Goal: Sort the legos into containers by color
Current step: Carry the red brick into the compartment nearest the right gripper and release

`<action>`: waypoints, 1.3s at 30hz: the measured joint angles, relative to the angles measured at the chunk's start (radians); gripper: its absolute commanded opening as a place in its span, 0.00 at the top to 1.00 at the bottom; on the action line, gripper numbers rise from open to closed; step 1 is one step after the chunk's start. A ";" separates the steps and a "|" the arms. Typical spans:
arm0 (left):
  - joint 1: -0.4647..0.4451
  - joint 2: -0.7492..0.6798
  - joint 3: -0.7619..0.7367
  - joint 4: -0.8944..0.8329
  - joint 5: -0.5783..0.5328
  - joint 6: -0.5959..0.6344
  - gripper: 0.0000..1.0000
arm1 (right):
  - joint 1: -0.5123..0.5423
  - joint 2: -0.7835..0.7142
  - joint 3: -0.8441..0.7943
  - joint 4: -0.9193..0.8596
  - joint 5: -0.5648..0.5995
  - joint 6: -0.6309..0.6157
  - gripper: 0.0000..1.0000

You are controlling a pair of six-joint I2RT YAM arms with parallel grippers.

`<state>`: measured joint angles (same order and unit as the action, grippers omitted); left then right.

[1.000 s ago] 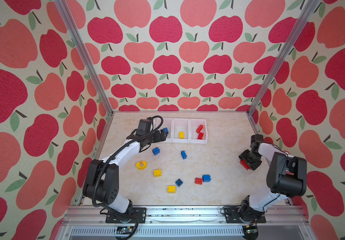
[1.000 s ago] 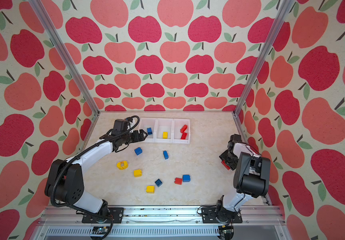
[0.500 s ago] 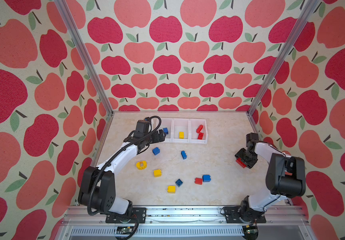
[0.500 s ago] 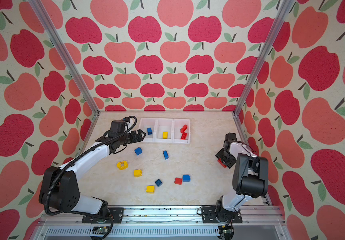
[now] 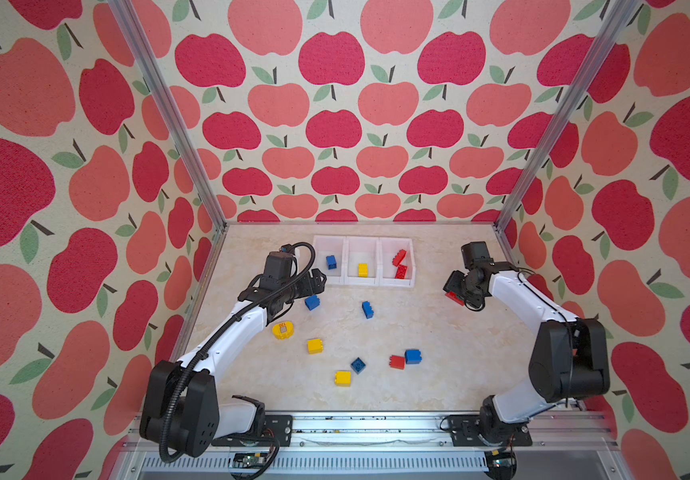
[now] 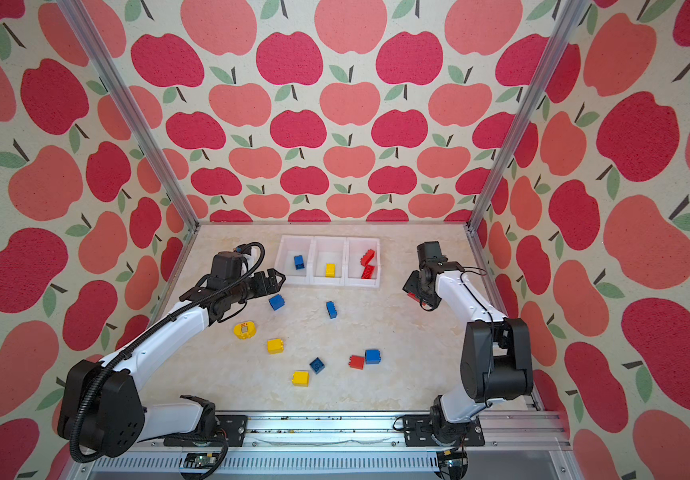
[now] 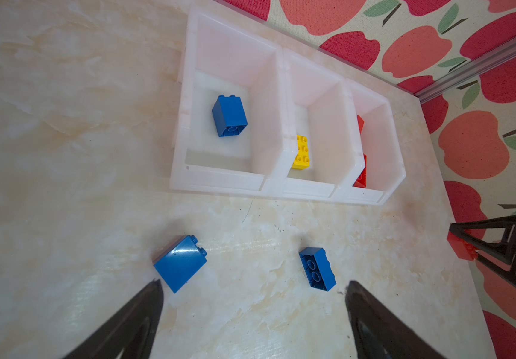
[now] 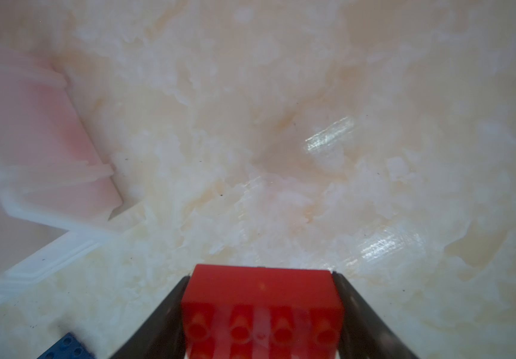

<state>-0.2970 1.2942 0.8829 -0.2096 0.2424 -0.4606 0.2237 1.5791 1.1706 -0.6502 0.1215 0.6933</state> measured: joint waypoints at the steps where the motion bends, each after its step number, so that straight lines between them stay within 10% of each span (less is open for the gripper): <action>1: 0.000 -0.007 -0.010 0.000 -0.002 -0.003 0.06 | 0.021 0.012 0.031 -0.001 0.002 0.000 0.40; 15: 0.000 -0.064 -0.061 -0.015 -0.032 -0.021 0.06 | 0.200 0.303 0.426 0.012 -0.003 -0.012 0.40; 39: -0.003 -0.070 -0.067 -0.037 -0.071 -0.021 0.06 | 0.208 0.679 0.857 0.027 -0.048 -0.046 0.34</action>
<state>-0.2996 1.2240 0.8162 -0.2470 0.1719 -0.4820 0.4320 2.2581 2.0277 -0.6228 0.0738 0.6472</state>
